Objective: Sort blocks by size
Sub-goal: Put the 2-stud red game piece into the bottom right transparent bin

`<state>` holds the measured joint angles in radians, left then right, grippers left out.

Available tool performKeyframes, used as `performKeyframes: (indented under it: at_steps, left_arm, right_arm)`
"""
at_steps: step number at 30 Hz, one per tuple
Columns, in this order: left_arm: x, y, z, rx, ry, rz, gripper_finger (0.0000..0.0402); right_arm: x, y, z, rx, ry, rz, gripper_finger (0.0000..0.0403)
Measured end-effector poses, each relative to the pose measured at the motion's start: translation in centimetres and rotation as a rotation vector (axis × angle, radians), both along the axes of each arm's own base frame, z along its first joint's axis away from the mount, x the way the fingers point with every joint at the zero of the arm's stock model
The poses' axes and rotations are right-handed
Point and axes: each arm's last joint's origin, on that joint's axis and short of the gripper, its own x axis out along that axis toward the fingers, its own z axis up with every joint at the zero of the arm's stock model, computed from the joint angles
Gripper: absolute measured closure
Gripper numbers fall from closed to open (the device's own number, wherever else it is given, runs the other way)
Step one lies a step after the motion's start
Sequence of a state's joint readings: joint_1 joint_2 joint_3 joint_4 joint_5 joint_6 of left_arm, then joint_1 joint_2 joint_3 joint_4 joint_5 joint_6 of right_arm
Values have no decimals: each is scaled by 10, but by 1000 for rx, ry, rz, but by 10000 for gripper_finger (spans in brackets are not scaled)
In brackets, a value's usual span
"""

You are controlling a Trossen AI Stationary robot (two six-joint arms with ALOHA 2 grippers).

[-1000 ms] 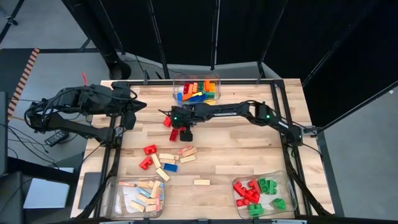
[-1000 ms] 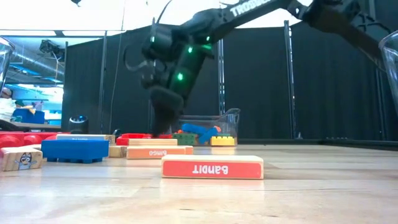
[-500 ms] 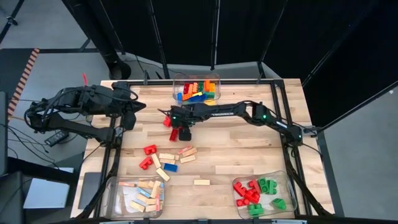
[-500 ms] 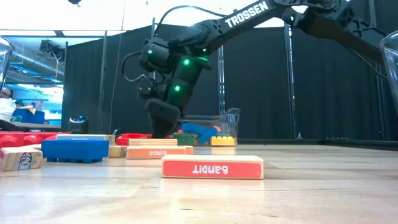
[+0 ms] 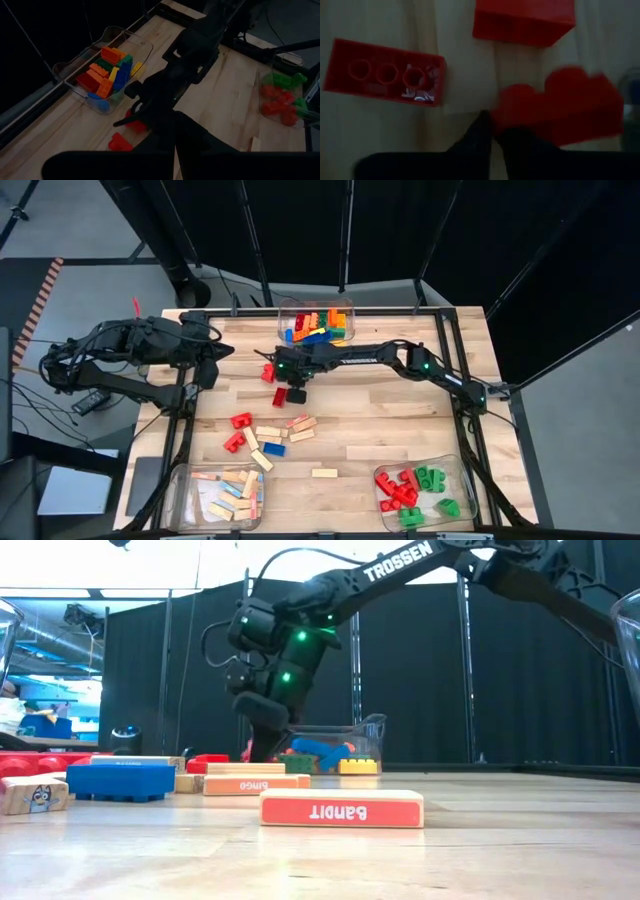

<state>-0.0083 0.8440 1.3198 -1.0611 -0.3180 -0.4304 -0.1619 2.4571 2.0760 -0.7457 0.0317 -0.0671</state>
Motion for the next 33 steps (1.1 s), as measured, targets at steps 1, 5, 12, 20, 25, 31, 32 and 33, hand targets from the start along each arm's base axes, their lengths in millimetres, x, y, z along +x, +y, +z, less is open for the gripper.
performKeyframes:
  at_steps: [1,5,12,20,25,31,32,33]
  left_arm:
    - [0,0,0,0,1,0,388]
    - [0,0,0,0,2,0,388]
    - [0,0,0,2,6,-1,388]
    - [0,0,-1,5,10,-3,388]
    - [0,0,-1,10,11,-7,388]
    - [0,0,-1,23,16,-15,388]
    - [0,0,-1,28,18,-19,388]
    - [0,0,-1,30,18,-20,388]
  right_arm:
    - [0,1,0,12,-2,-1,380]
    - [-2,6,3,64,6,-15,371]
    - [-13,30,27,91,70,15,380]
    - [-67,101,121,139,160,110,388]
    - [-134,162,193,231,195,57,389]
    - [-211,242,244,379,152,-122,389]
    - [-222,253,248,393,147,-159,389]
    - [-232,264,250,405,146,-196,389]
